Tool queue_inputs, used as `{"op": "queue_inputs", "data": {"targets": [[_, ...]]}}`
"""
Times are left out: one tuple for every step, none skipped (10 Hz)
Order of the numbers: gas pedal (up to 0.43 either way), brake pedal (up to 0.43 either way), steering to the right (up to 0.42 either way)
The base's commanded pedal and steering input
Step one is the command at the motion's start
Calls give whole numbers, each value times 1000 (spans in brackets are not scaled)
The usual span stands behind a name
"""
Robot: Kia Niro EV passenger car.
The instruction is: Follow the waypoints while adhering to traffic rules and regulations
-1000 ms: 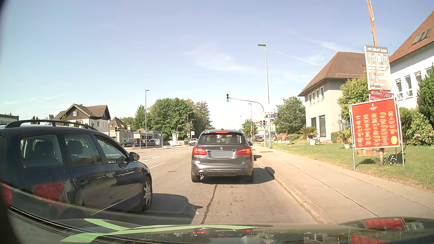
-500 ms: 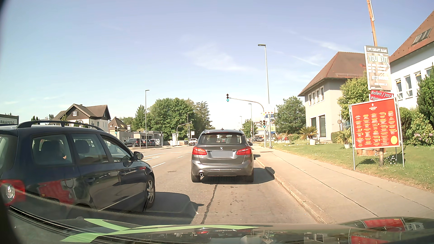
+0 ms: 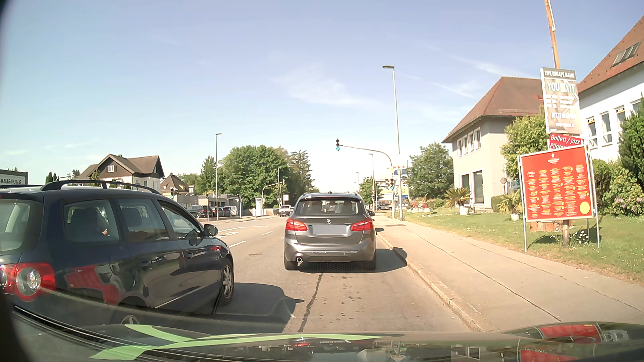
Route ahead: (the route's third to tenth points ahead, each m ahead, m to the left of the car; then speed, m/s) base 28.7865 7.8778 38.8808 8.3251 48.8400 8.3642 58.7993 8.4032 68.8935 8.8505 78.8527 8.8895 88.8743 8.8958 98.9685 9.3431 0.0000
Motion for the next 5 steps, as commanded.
{"op": "queue_inputs", "data": {"targets": [[0,128,-31],[0,110,-31],[0,85,-31],[0,61,-32],[0,43,-32]]}}
